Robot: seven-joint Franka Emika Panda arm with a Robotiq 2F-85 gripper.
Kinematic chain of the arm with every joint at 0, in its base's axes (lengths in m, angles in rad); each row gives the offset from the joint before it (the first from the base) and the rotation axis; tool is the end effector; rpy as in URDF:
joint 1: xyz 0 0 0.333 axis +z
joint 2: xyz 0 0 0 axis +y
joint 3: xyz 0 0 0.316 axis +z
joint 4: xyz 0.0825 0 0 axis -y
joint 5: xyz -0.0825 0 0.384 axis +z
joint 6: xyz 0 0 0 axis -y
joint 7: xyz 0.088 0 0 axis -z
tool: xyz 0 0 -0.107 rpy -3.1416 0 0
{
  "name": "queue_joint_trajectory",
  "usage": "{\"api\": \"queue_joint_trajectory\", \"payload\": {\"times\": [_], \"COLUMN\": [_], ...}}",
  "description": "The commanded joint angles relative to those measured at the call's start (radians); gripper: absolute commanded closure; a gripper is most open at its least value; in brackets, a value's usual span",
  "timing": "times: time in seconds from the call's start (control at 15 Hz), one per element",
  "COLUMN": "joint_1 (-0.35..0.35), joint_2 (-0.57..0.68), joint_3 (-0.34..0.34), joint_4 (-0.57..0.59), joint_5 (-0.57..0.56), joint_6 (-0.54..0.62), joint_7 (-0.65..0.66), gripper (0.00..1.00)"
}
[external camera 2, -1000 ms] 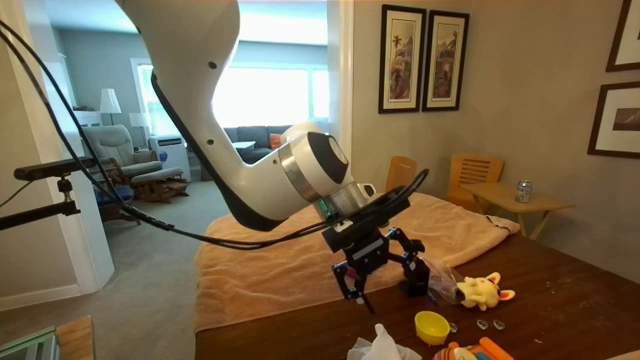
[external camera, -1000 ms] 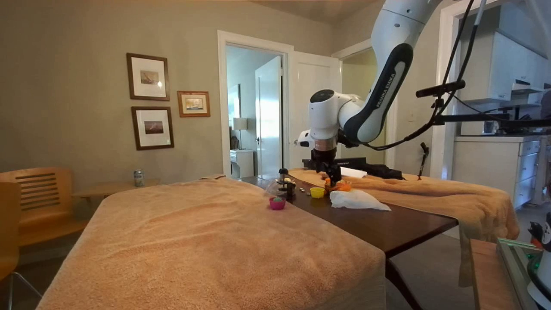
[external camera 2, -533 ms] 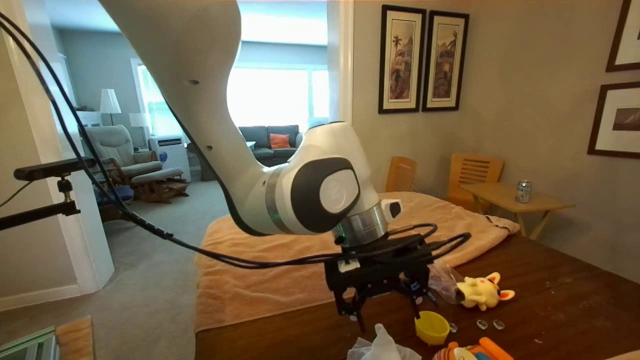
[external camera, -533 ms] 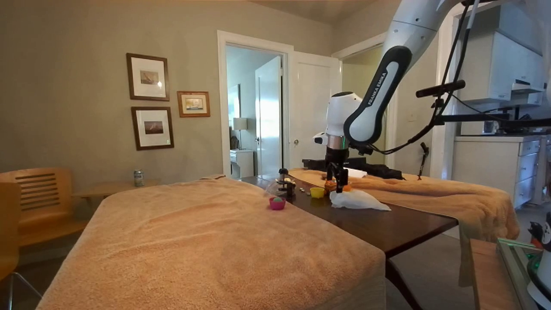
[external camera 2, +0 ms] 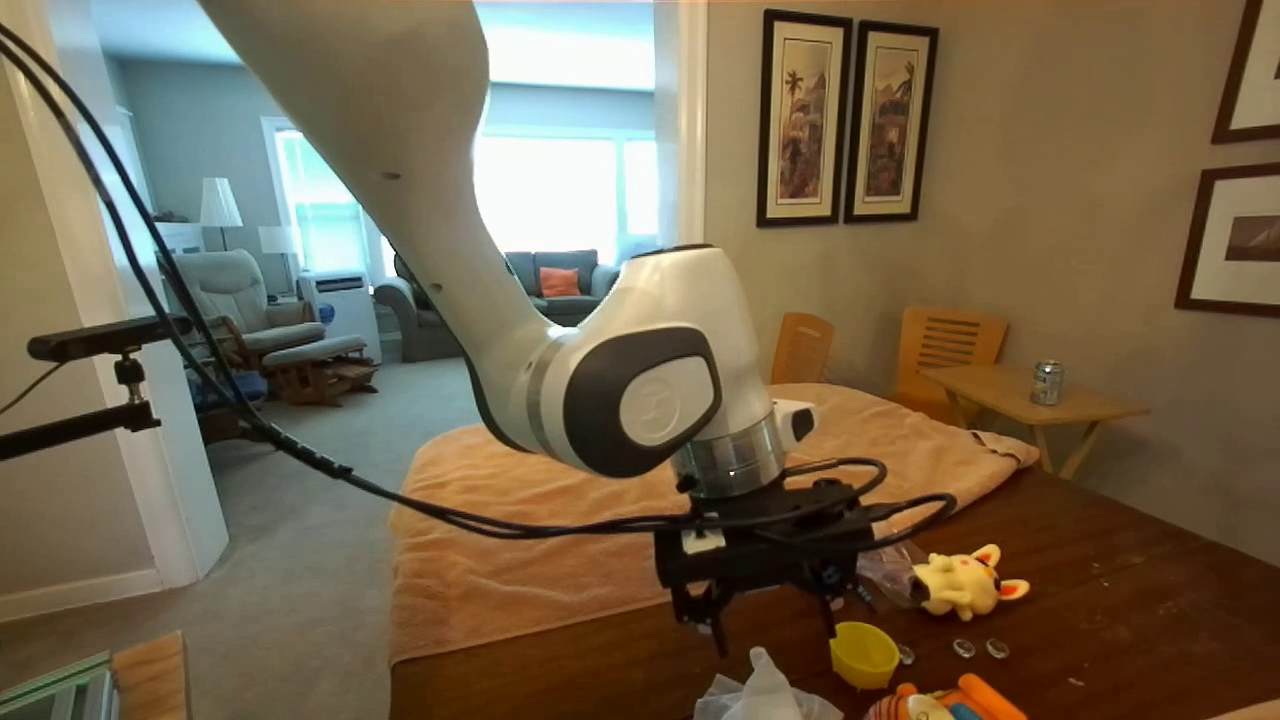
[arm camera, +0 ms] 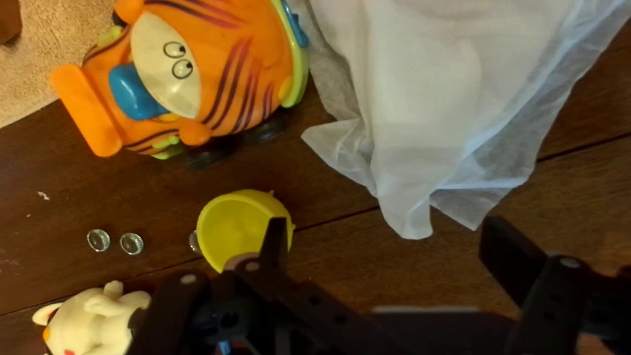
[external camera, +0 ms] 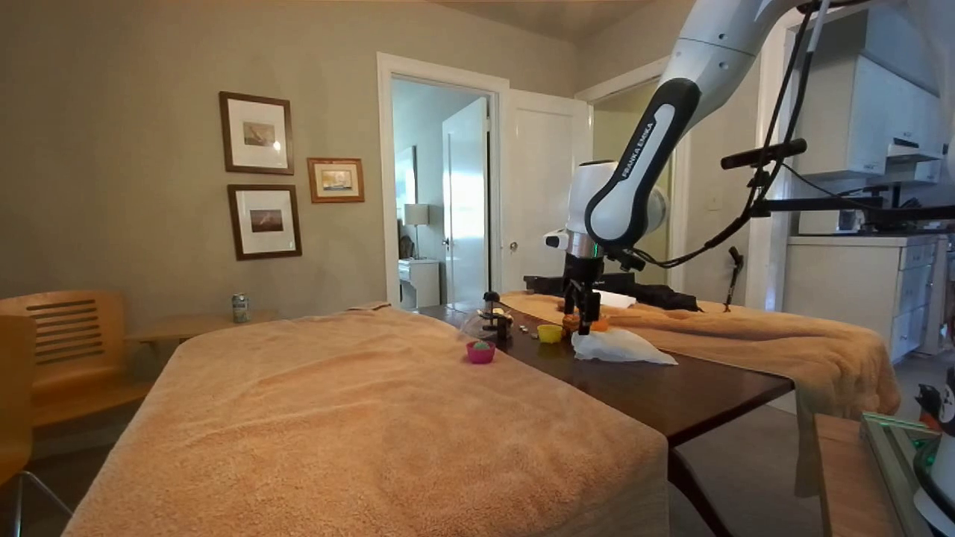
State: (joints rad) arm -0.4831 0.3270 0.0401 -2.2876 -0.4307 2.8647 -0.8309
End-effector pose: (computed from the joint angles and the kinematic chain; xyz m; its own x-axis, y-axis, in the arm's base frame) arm 0.5082 -0.2154 0.2314 0.7084 0.7057 -0.0058 0.6771 -0.6773 0.2879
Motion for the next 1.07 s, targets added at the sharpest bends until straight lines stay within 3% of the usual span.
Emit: {"api": "queue_joint_trajectory", "payload": {"times": [0.0, 0.53, 1.0], "joint_1": [0.059, 0.029, 0.056], "joint_2": [0.007, 0.025, 0.08], "joint_3": [-0.057, -0.005, -0.035], "joint_4": [0.01, 0.064, 0.19], "joint_5": [0.069, 0.25, 0.347], "joint_6": [-0.019, -0.065, -0.275], "joint_7": [-0.055, -0.255, -0.376], "gripper": [0.0, 0.0, 0.0]}}
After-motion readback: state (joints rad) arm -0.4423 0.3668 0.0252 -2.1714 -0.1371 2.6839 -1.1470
